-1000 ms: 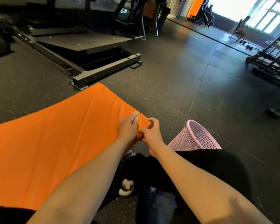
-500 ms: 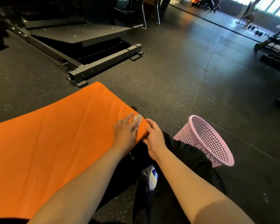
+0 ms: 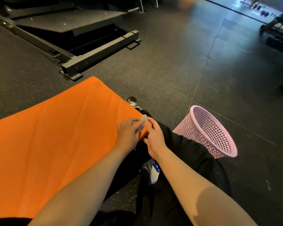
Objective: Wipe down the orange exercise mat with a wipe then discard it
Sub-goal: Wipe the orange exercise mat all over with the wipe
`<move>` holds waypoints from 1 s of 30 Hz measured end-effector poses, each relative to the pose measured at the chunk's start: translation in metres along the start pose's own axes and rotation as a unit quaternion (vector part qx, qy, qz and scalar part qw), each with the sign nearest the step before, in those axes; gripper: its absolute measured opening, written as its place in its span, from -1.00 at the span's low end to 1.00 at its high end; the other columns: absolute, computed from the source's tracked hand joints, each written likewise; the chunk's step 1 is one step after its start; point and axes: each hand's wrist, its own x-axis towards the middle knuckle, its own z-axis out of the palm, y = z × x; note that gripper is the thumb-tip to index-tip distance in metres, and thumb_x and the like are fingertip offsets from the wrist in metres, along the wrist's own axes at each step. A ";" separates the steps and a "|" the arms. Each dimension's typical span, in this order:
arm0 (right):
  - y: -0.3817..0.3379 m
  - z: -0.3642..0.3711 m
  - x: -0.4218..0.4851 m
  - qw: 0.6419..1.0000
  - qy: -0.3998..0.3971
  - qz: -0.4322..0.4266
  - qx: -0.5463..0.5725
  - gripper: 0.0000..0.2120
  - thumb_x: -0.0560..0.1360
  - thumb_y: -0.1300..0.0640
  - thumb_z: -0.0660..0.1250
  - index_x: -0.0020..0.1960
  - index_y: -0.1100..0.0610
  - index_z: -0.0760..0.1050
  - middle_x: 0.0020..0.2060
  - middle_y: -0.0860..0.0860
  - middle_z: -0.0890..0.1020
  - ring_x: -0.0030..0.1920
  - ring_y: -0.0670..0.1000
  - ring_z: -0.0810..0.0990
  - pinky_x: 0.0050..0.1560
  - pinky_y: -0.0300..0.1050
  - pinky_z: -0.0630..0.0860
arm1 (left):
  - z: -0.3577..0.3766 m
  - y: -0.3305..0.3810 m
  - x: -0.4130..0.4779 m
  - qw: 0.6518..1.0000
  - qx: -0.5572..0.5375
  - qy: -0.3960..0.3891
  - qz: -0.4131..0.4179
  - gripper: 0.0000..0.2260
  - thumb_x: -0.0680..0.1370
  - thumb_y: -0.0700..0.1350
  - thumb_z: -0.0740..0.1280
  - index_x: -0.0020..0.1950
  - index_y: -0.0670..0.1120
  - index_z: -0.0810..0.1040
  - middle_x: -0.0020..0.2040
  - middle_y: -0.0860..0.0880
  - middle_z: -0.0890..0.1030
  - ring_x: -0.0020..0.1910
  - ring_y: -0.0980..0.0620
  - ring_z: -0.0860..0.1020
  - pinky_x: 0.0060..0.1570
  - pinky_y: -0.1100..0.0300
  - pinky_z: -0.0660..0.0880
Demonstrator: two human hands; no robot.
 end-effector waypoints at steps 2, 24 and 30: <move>-0.001 0.001 0.000 1.000 -0.001 0.002 -0.010 -0.68 0.72 0.11 0.12 0.44 -0.04 0.42 0.22 0.06 0.62 0.17 0.06 0.65 0.20 0.06 0.61 | -0.003 -0.007 0.002 0.994 0.033 0.008 -0.100 -0.73 0.63 -0.06 0.29 0.31 0.14 0.60 0.24 0.00 0.56 0.20 -0.13 0.47 0.08 0.01 0.28; 0.007 0.004 0.001 0.996 0.039 -0.022 -0.081 -0.68 0.70 0.04 0.11 0.39 -0.14 0.46 0.18 -0.01 0.63 0.04 -0.03 0.61 0.06 -0.05 0.59 | -0.001 -0.009 0.000 0.986 -0.058 0.001 -0.158 -0.75 0.67 -0.08 0.25 0.27 -0.04 0.65 0.14 -0.07 0.55 0.17 -0.13 0.48 0.16 0.12 0.31; 0.004 0.003 -0.004 0.987 0.057 -0.055 -0.136 -0.65 0.71 0.15 0.10 0.43 -0.05 0.46 0.29 -0.05 0.57 0.26 -0.06 0.55 0.34 -0.03 0.51 | 0.004 0.014 0.010 0.998 -0.050 -0.025 -0.039 -0.75 0.64 -0.09 0.29 0.30 0.07 0.62 0.17 0.02 0.55 0.17 0.00 0.47 0.18 0.03 0.33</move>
